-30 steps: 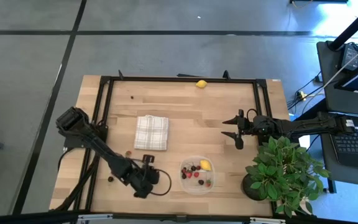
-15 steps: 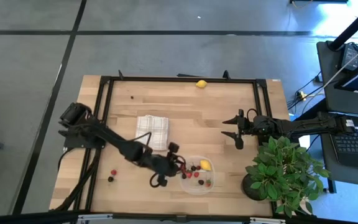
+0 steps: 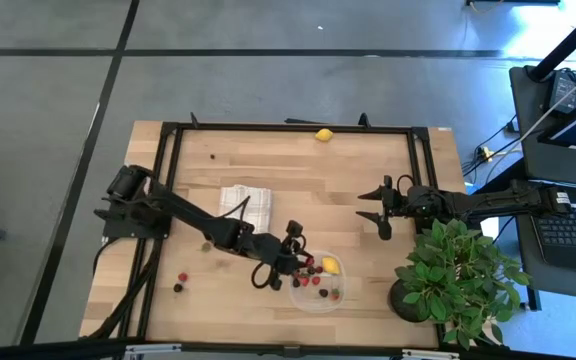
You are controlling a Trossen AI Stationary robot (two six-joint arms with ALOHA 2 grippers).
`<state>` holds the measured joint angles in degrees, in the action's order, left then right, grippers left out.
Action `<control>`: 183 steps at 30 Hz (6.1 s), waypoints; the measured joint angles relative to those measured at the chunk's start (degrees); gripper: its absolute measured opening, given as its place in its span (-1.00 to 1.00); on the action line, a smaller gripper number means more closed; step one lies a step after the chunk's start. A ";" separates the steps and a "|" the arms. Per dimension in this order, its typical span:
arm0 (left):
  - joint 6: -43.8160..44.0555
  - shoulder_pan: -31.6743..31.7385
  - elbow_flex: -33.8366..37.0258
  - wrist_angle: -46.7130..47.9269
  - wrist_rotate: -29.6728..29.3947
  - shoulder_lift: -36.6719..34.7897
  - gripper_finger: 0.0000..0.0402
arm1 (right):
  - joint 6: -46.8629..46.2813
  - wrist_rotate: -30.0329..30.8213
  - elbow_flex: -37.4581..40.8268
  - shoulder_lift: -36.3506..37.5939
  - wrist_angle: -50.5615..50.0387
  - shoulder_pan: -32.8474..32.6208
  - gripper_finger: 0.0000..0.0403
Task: Pick and placing Produce into tupperware
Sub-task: Put the red cherry into the transparent container, then put the strawberry into the transparent container
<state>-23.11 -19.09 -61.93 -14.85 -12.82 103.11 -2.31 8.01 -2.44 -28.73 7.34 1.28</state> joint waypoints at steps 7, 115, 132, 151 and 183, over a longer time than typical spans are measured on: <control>0.45 -0.37 0.04 -1.74 2.50 3.70 -0.54 | -0.15 -0.02 0.00 0.00 -0.01 0.00 0.20; 114.22 -8.90 13.14 73.59 12.41 -19.76 -0.13 | -0.39 -0.02 0.00 0.00 0.05 0.00 0.20; 115.77 -9.11 17.53 65.56 12.57 -19.75 -0.13 | -0.39 0.00 0.00 -0.02 0.08 0.00 0.20; 117.24 -9.11 18.49 65.13 13.88 -19.75 -0.42 | -0.20 -0.01 0.00 -0.02 0.08 0.00 0.20; 100.92 -7.12 15.25 65.15 13.48 -19.82 -0.99 | 0.00 -0.02 0.00 -0.02 0.08 0.00 0.20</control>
<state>77.81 -26.21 -46.68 50.30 0.66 83.29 -2.31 7.99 -2.44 -28.75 7.42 1.28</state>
